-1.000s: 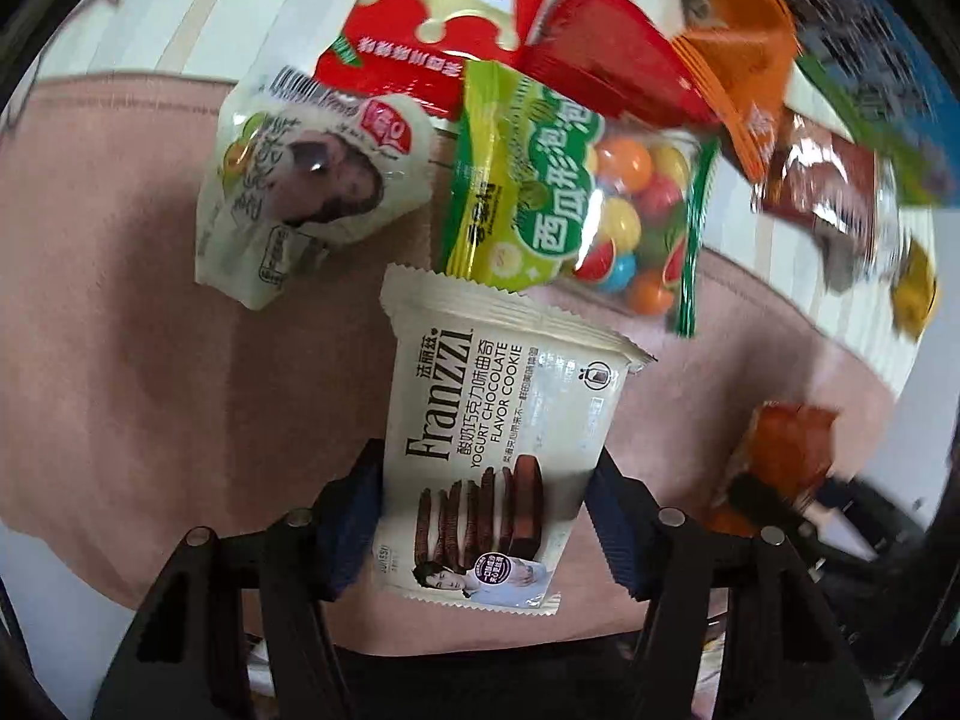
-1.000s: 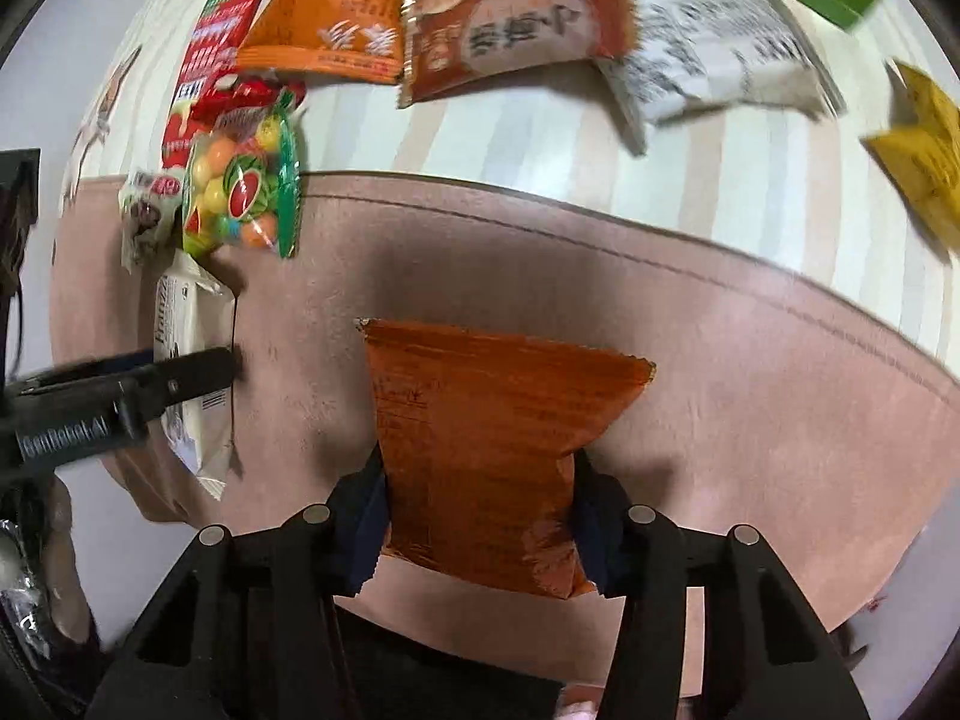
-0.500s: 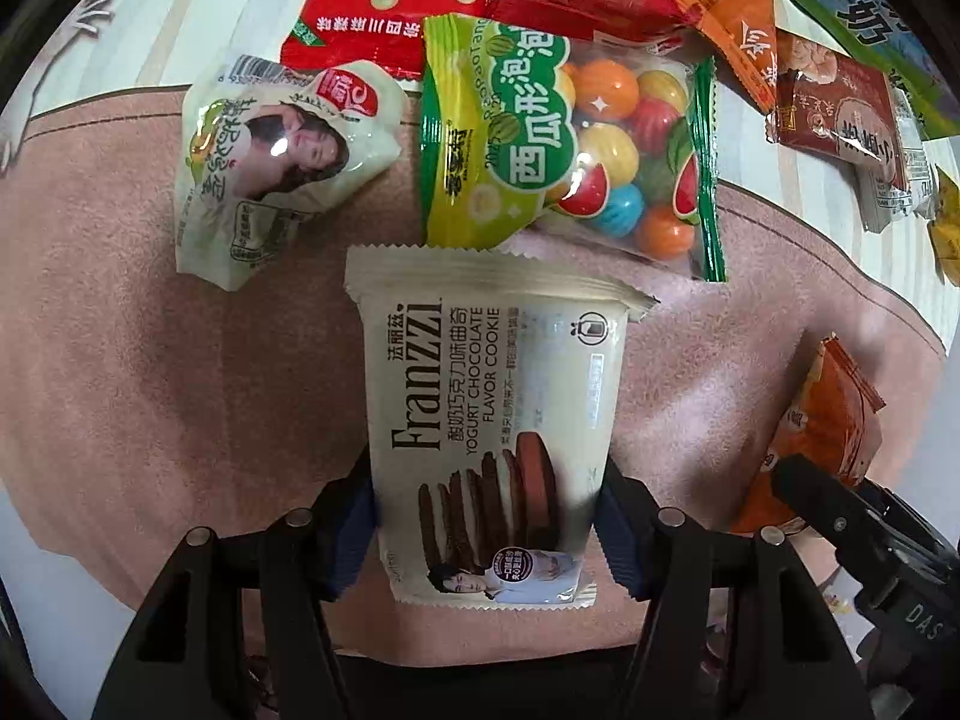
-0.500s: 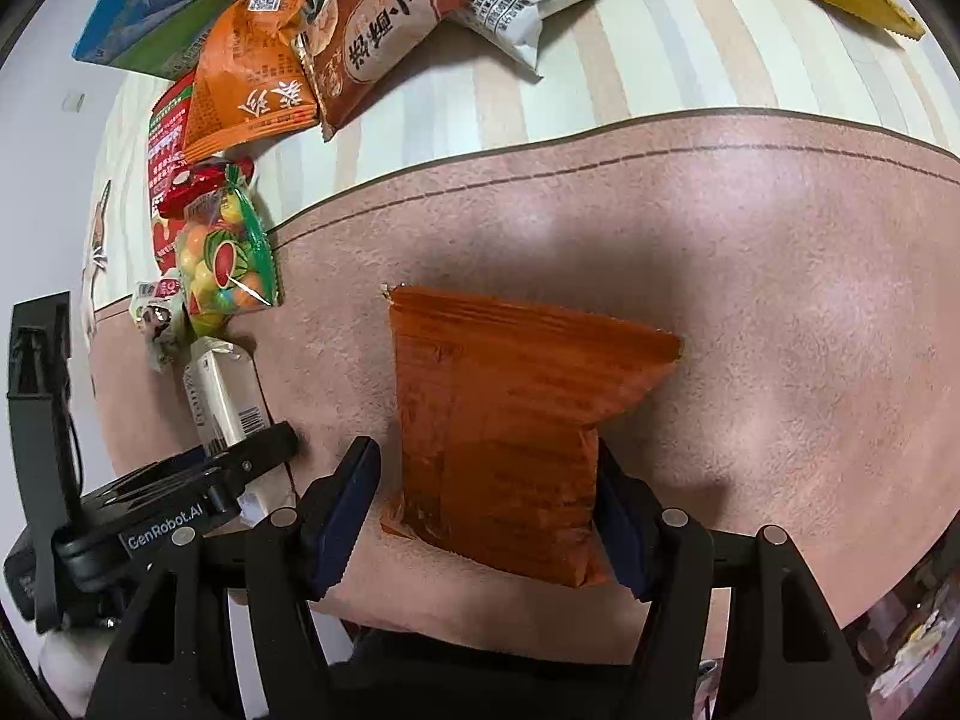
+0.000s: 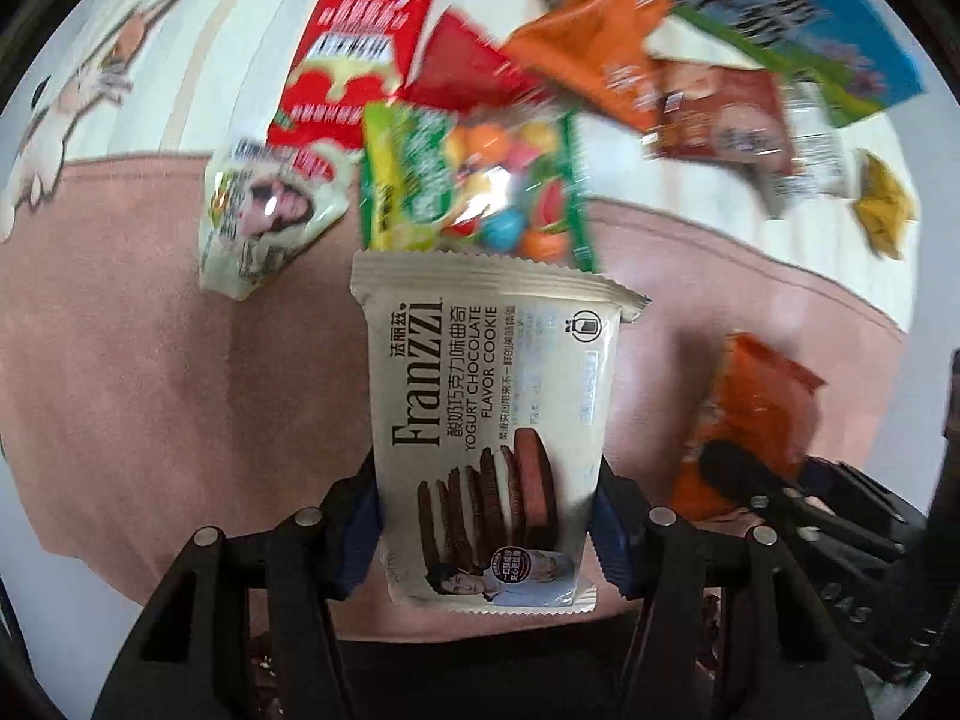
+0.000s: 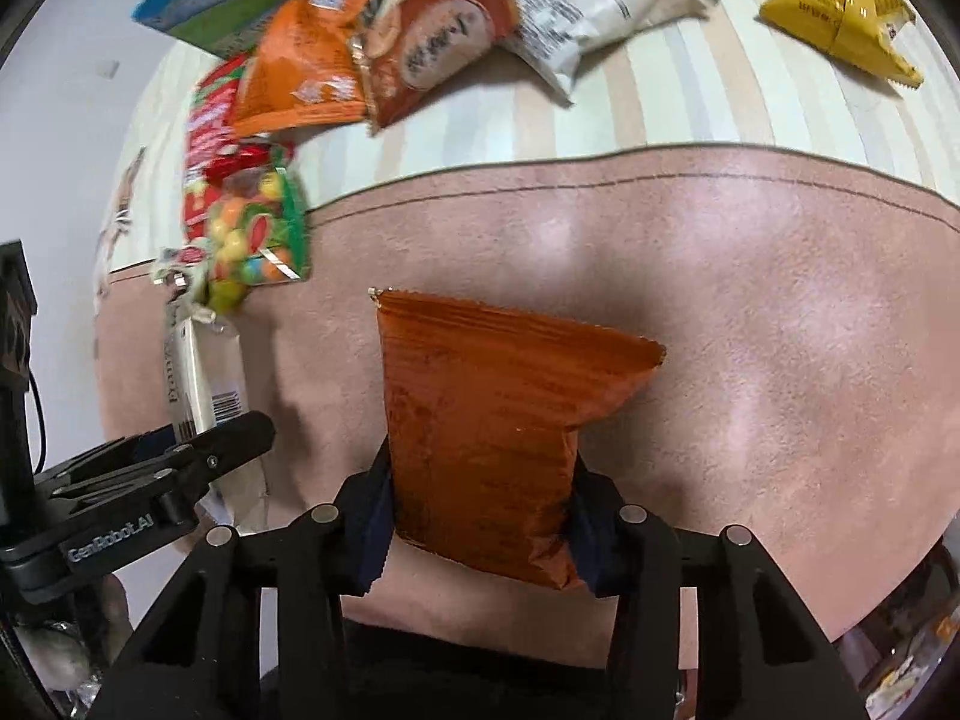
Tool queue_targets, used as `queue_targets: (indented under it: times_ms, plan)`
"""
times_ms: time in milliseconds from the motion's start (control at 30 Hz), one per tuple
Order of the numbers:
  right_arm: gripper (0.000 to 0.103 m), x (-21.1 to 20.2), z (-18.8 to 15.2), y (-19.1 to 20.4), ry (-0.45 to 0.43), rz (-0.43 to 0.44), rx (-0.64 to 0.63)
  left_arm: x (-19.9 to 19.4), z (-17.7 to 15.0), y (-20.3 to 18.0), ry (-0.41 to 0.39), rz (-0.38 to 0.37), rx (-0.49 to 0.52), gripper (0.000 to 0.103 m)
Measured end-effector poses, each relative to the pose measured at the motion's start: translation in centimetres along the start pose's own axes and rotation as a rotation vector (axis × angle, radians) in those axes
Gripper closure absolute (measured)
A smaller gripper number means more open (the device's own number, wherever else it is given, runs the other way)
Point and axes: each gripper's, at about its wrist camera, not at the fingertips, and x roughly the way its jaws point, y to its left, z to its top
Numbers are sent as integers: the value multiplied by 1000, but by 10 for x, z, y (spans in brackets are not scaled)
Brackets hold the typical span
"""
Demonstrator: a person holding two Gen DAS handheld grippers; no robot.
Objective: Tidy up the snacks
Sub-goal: 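Carry the cookie pack and orange bag into the box and release both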
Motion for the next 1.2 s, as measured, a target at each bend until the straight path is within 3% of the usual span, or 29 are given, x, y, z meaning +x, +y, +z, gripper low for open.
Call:
queue_targets:
  times_ms: [300, 367, 633, 733, 900, 1000, 1200]
  plan:
    - [54, -79, 27, 2, -95, 107, -19, -81, 16, -41, -102, -125, 24, 47]
    - [54, -98, 42, 1, -130, 127, -18, -103, 28, -49, -175, -144, 53, 46]
    - [54, -191, 115, -13, -312, 147, -26, -185, 110, -57, -308, -148, 132, 46]
    - [54, -215, 153, -12, -367, 131, -37, -190, 149, -67, -331, -121, 159, 46]
    - [54, -211, 218, -1, -380, 113, -44, -178, 217, -69, -286, -97, 159, 46]
    - [54, -198, 250, 2, -346, 97, -50, -159, 255, -69, -201, -92, 151, 46]
    - [54, -151, 293, 7, -243, 79, -46, -114, 300, -60, -81, -62, 114, 46]
